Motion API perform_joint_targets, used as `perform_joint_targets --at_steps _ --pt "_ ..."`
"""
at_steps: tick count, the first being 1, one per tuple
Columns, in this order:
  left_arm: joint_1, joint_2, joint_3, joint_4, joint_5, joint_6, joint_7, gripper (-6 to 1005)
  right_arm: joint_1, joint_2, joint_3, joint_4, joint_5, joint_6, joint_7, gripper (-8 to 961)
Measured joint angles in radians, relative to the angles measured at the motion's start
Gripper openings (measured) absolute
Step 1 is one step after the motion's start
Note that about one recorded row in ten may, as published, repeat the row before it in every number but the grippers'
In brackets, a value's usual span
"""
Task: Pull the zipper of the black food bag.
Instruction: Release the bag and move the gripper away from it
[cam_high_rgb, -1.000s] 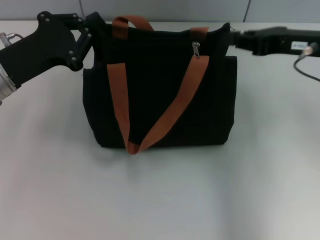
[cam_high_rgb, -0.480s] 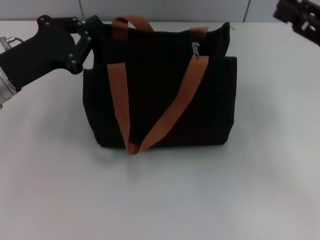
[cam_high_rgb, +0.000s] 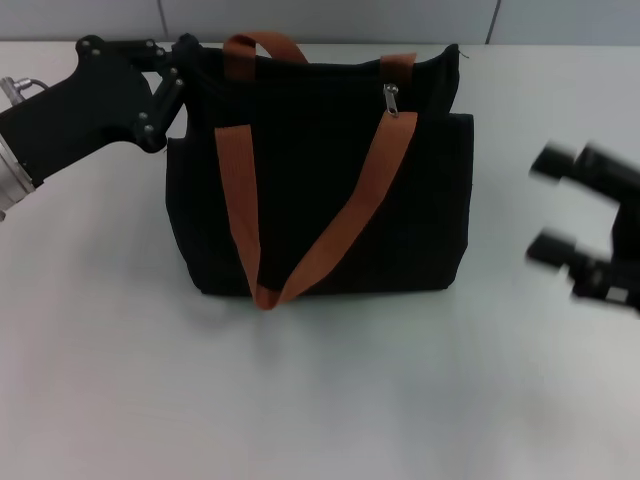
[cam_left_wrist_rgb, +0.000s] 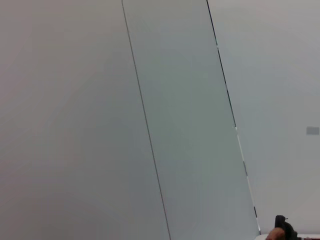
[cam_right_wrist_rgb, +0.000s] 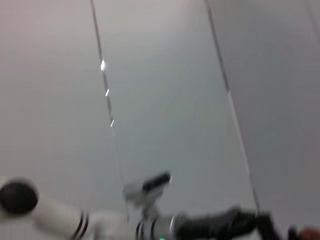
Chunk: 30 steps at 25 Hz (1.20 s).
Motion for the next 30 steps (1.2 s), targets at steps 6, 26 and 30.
perform_joint_targets --at_steps 6,26,30 --pt "0.000 0.001 0.001 -0.014 0.000 -0.018 -0.028 83 -0.002 0.017 0.002 0.002 -0.202 0.067 -0.096 817" --pt "0.014 0.061 0.008 0.039 0.082 -0.047 -0.421 296 0.023 0.028 0.001 0.004 -0.265 0.155 -0.125 820" --pt "0.028 0.101 0.008 0.113 0.181 0.004 -0.576 433 0.031 0.029 0.001 0.008 -0.266 0.175 -0.125 820"
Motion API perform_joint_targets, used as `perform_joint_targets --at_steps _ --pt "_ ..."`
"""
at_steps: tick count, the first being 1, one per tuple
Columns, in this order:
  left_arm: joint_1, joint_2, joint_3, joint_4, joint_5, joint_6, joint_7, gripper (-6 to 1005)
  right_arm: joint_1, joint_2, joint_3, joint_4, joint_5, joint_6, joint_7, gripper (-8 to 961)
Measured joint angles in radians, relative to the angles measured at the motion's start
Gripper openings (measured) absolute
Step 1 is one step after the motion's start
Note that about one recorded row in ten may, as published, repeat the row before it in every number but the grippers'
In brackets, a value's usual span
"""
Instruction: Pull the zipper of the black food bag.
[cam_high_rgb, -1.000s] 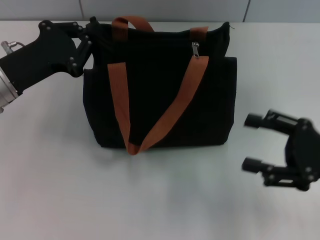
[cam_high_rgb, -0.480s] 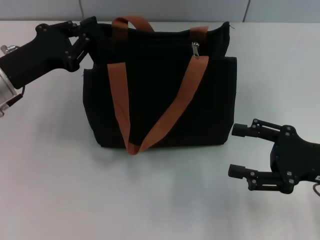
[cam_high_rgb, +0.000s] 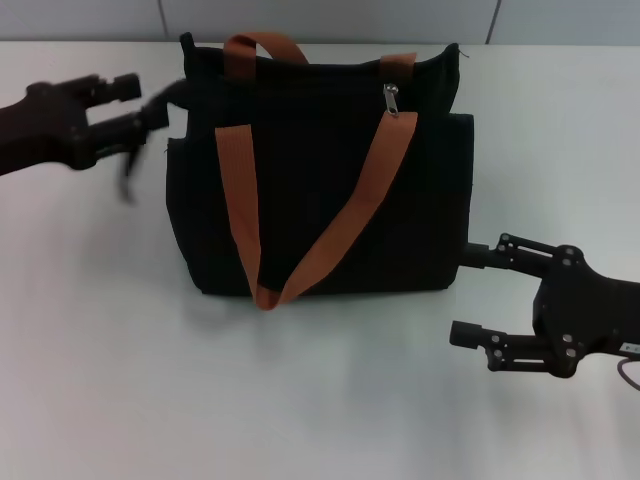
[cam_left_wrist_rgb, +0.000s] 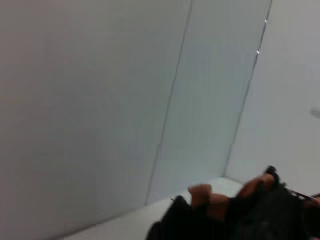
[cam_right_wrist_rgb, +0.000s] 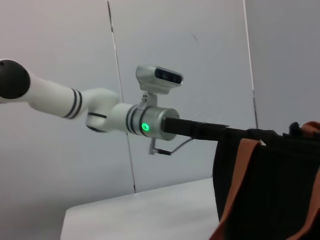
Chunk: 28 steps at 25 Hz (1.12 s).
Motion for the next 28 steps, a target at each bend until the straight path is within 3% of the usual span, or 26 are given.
perform_joint_targets --at_steps 2,3,6,11,15,16,18,19,28 --pt "0.004 0.004 -0.002 0.014 0.014 0.013 -0.022 502 0.006 0.001 0.000 0.009 0.000 0.013 0.000 820" --pt "0.014 0.023 -0.005 0.045 0.043 0.072 -0.071 545 0.019 0.001 -0.001 0.026 0.000 0.026 -0.001 820" --pt "0.015 0.038 -0.004 0.053 0.045 0.135 -0.094 675 0.032 0.001 -0.004 0.038 0.000 0.036 -0.001 820" --pt "0.014 0.044 -0.020 0.057 0.039 0.279 -0.085 748 0.051 0.001 -0.028 0.049 0.000 0.064 -0.002 820" --pt "0.020 0.004 -0.010 0.032 0.044 0.375 0.046 806 0.072 0.001 -0.058 0.062 0.000 0.081 -0.003 820" --pt "0.020 0.004 -0.010 0.032 0.044 0.375 0.046 820 0.077 0.001 -0.065 0.067 0.000 0.086 -0.003 820" --pt "0.035 -0.029 0.004 -0.035 0.070 0.406 0.214 835 0.085 0.002 -0.072 0.076 -0.001 0.096 -0.004 820" --pt "0.038 -0.034 0.007 -0.051 0.080 0.409 0.250 835 0.088 0.002 -0.074 0.080 -0.001 0.099 -0.005 820" --pt "0.039 -0.088 0.016 -0.166 0.282 0.307 0.424 835 0.103 0.002 -0.100 0.150 -0.005 0.121 -0.063 820"
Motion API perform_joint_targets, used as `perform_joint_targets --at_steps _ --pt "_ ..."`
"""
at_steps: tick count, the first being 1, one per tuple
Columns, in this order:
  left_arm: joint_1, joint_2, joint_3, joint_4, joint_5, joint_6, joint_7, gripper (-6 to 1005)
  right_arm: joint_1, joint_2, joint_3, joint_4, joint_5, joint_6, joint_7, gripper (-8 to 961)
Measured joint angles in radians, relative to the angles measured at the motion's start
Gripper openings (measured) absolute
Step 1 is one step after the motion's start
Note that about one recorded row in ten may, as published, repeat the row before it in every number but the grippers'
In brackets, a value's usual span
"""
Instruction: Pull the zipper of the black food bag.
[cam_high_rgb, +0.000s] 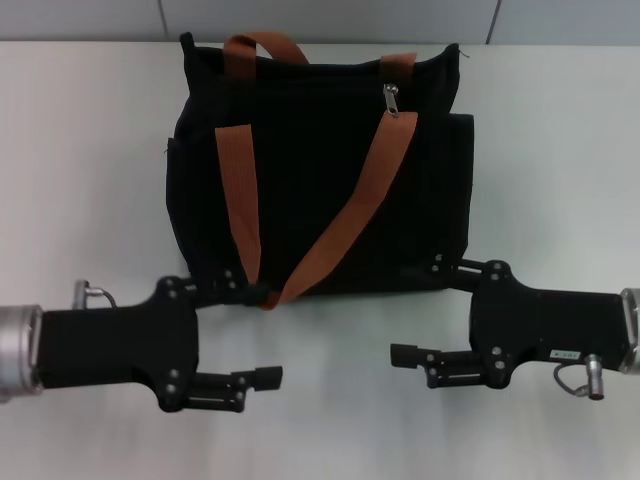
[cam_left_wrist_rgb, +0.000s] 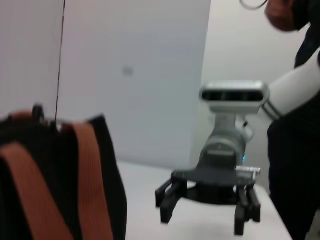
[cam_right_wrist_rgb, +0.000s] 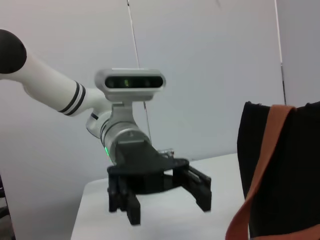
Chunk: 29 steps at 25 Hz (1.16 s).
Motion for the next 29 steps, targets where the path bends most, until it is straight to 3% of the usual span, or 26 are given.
perform_joint_targets --at_steps 4,29 --pt "0.005 -0.010 0.000 -0.012 0.016 -0.024 0.023 835 0.009 0.003 0.000 0.033 -0.008 0.017 -0.031 820" --pt "0.008 -0.007 -0.009 -0.038 0.019 -0.024 0.035 835 0.008 0.005 0.000 0.055 -0.011 0.023 -0.071 820"
